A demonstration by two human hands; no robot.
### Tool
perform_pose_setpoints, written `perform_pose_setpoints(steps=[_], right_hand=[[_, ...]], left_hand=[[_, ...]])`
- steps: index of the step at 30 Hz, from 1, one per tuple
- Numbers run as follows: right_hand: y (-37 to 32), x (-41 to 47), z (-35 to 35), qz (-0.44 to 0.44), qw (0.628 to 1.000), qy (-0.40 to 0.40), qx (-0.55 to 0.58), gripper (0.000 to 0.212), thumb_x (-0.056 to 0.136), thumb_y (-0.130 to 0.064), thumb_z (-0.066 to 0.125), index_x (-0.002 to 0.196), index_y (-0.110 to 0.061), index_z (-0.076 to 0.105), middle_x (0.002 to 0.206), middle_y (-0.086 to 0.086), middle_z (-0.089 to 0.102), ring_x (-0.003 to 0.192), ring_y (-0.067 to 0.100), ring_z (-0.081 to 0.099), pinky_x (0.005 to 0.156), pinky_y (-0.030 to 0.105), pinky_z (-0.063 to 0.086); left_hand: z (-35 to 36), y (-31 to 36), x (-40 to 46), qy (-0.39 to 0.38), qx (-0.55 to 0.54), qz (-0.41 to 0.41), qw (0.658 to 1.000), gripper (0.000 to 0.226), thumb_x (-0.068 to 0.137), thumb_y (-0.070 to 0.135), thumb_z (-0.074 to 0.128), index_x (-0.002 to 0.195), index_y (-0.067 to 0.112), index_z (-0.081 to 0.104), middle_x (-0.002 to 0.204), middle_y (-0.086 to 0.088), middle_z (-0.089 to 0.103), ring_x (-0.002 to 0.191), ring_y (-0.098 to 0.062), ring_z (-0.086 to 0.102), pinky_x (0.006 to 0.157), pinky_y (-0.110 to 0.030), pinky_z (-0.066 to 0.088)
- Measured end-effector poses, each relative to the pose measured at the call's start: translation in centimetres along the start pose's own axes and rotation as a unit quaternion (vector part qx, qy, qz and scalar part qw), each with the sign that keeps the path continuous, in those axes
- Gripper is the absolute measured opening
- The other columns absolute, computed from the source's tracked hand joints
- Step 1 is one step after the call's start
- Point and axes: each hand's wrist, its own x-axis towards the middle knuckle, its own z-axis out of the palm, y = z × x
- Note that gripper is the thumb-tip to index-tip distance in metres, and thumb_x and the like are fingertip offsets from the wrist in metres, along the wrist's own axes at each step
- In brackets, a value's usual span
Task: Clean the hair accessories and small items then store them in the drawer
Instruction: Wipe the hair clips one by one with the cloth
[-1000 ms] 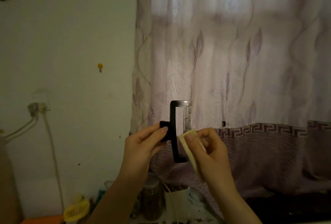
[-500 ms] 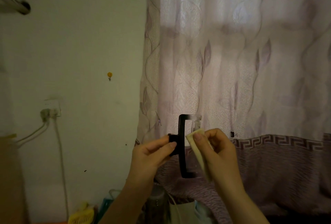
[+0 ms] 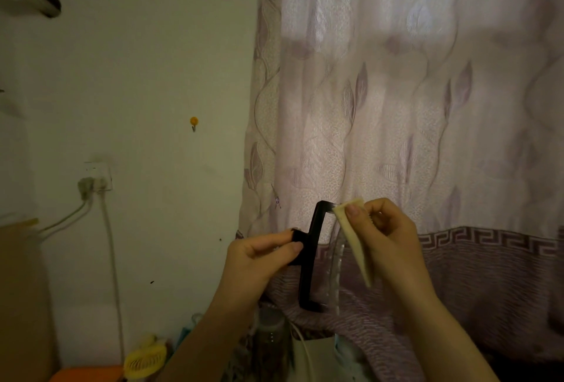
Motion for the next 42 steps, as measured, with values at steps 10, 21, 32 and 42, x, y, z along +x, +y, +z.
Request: perform_pose_setpoints(steps=[10,21,32,42], right_hand=[[-2.2,0.7,-1.4,0.018,0.993,-0.101,-0.056,0.026,0.073,-0.033,0.070,0.073,-0.010,0.059,0.062,0.001,0.062,0.055,0.006,0.054,0.051,0.013,0.041],[-2.7,-0.3,-1.6,0.043,0.975,-0.208,-0.058,0.026,0.081,-0.038,0.059,0.103,-0.031,0.073,0.093,0.022,0.070,0.082,0.038,0.066,0.077,0.044,0.052],[-1.6,-1.5,-0.9,0.081,0.992,-0.080,0.046,0.021,0.090,-0.018,0.057,0.104,-0.012,0.071,0.088,0.011,0.074,0.077,0.018,0.071,0.066,0.025,0.057],[-0.3,-2.2,-0.5,0.073,0.990,0.071,0.099,0.017,0.092,-0.025,0.057,0.094,-0.020,0.073,0.085,0.017,0.066,0.076,0.027,0.059,0.070,0.038,0.049]], left_hand=[[-1.5,3.7,2.1,-0.109,0.161,-0.008,0.981,0.019,0.075,-0.004,0.069,0.091,0.005,0.074,0.087,-0.009,0.075,0.079,-0.014,0.070,0.073,-0.019,0.055],[-0.6,6.2,3.8,-0.151,0.224,-0.023,0.963,0.009,0.078,0.008,0.070,0.084,0.011,0.076,0.080,-0.006,0.074,0.074,-0.011,0.066,0.072,-0.020,0.054],[0.9,6.0,3.6,-0.099,0.155,0.027,0.983,0.032,0.059,0.031,0.076,0.089,0.019,0.076,0.087,0.000,0.075,0.084,-0.010,0.070,0.078,-0.018,0.053],[0.6,3.6,1.8,-0.072,0.091,0.028,0.993,0.071,0.054,0.039,0.078,0.121,0.041,0.054,0.119,0.005,0.063,0.111,-0.006,0.059,0.096,-0.030,0.050]])
